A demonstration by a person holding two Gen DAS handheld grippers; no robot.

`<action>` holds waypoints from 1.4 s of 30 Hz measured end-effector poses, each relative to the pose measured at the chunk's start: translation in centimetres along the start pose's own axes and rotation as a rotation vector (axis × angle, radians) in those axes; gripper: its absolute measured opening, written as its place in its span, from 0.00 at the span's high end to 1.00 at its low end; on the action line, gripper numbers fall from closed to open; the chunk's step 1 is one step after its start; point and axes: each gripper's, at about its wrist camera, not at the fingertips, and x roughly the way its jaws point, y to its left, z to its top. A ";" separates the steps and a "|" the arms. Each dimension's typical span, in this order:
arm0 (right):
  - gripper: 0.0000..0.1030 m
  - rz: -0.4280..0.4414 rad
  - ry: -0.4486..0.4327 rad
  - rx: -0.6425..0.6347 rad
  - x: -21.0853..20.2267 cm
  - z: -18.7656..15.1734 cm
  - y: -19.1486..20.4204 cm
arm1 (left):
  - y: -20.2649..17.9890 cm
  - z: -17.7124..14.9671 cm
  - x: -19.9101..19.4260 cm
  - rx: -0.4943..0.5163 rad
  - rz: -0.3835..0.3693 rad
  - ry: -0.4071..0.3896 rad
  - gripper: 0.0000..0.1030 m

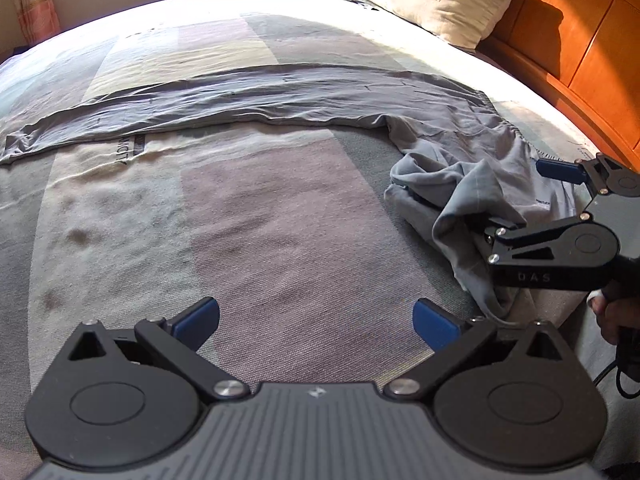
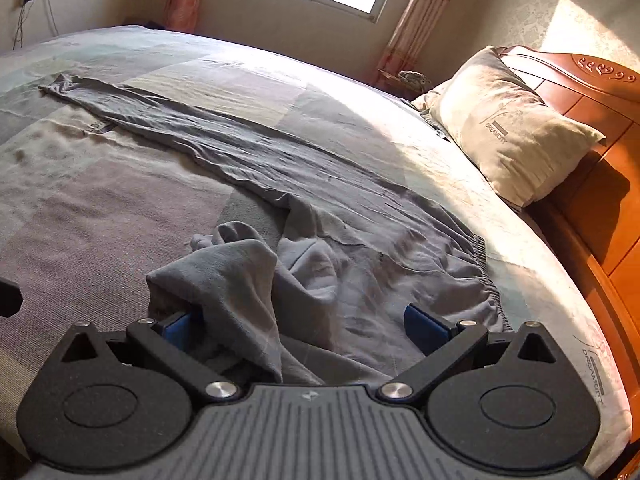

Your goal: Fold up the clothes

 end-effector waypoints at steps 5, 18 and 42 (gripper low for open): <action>0.00 -0.045 0.035 0.103 1.0 -0.9 -4.4 | -1.7 0.4 0.5 0.033 -0.024 0.013 0.01; 0.00 0.025 0.085 0.172 1.6 -4.8 -9.1 | -5.9 1.6 5.2 0.061 -0.084 0.098 0.01; 0.00 0.178 -0.013 0.377 -2.0 -8.0 -13.6 | -10.9 2.2 5.3 0.143 -0.128 0.070 0.01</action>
